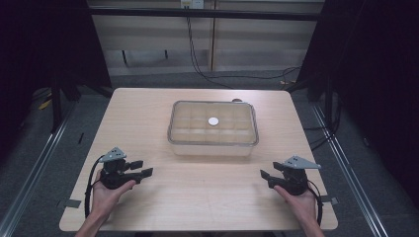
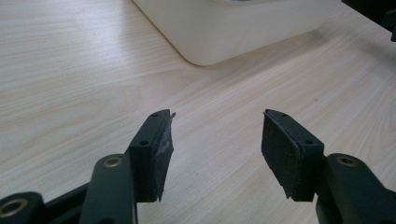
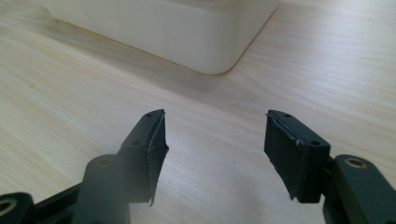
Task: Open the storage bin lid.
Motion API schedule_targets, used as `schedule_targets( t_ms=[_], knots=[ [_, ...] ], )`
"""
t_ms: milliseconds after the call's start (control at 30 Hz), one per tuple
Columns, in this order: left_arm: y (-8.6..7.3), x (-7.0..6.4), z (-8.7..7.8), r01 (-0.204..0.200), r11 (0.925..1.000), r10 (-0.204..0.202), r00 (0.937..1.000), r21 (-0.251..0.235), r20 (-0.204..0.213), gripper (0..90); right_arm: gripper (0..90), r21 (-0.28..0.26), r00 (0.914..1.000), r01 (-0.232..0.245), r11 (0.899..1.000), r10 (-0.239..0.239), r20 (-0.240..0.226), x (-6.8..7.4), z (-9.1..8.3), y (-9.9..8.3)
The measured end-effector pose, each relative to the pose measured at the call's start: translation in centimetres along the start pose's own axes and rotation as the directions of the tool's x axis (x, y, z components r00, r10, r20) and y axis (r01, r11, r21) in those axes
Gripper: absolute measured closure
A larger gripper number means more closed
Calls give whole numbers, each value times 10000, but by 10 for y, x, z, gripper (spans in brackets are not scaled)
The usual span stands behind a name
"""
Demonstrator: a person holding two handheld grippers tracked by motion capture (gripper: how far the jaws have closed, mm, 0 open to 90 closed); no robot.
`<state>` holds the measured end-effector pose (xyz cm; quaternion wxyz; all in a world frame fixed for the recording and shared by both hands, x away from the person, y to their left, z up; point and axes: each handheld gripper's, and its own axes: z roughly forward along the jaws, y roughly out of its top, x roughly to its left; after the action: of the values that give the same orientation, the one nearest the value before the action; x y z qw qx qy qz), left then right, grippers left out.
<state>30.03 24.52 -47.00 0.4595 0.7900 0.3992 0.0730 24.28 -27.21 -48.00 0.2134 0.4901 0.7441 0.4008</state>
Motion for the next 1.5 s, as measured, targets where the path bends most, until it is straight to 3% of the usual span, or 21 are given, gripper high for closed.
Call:
schedule_targets(
  t_ms=[67,133,200,267,333,400,500,567,633,667,767,933,1033,1233,1300,1500],
  knots=[
    [0,1,0,-170,9998,172,9997,-106,152,455,391,59,9997,-124,9999,123,195,0,1,0],
    [1,0,0,-299,9991,297,9995,-299,-91,465,368,139,9992,-408,9991,407,33,-2,2,-1],
    [1,1,0,-327,9985,323,9994,-447,-82,481,374,204,9994,-312,9993,308,172,-3,3,-2],
    [1,2,1,-269,9977,268,9996,-623,-25,473,385,260,9993,-384,9989,383,41,-2,3,-1],
    [2,2,0,-272,9973,256,9993,-676,-256,482,381,395,9985,-436,9983,448,-318,-2,3,0],
    [3,1,1,-593,9934,548,9974,-979,-474,474,357,495,9950,-709,9963,741,-668,-2,4,2],
    [4,2,3,-299,9975,278,9991,-646,-334,449,321,545,9914,-803,9953,854,-990,1,4,6],
    [5,0,4,-611,9979,596,9961,-221,-658,457,285,591,9900,-852,9946,912,-1073,4,4,10],
    [6,-1,5,-442,9989,433,9972,-140,-604,446,285,518,9900,-733,9960,789,-1170,6,3,15],
    [8,-1,6,-635,9980,636,9959,34,-642,449,286,445,9902,-693,9966,741,-1185,8,2,17],
    [14,-3,7,-375,9992,377,9992,137,-110,368,285,253,9903,-629,9977,655,-1226,9,0,22],
    [25,-5,10,-275,9995,271,9993,140,261,331,268,357,9844,-797,9962,843,-1545,2,1,32],
    [29,-5,12,-362,9993,357,9987,130,366,328,254,415,9841,-725,9965,783,-1597,-3,2,37],
    [42,-5,17,-439,9988,435,9989,215,194,296,254,203,9814,-835,9963,857,-1719,-12,4,50],
    [49,-6,19,-359,9994,359,9993,-2,97,260,268,274,9775,-815,9963,852,-1928,-14,6,55],
    [61,-7,26,-232,9992,243,9992,-337,333,270,274,210,9716,-961,9951,984,-2153,-16,11,63]
  ],
)
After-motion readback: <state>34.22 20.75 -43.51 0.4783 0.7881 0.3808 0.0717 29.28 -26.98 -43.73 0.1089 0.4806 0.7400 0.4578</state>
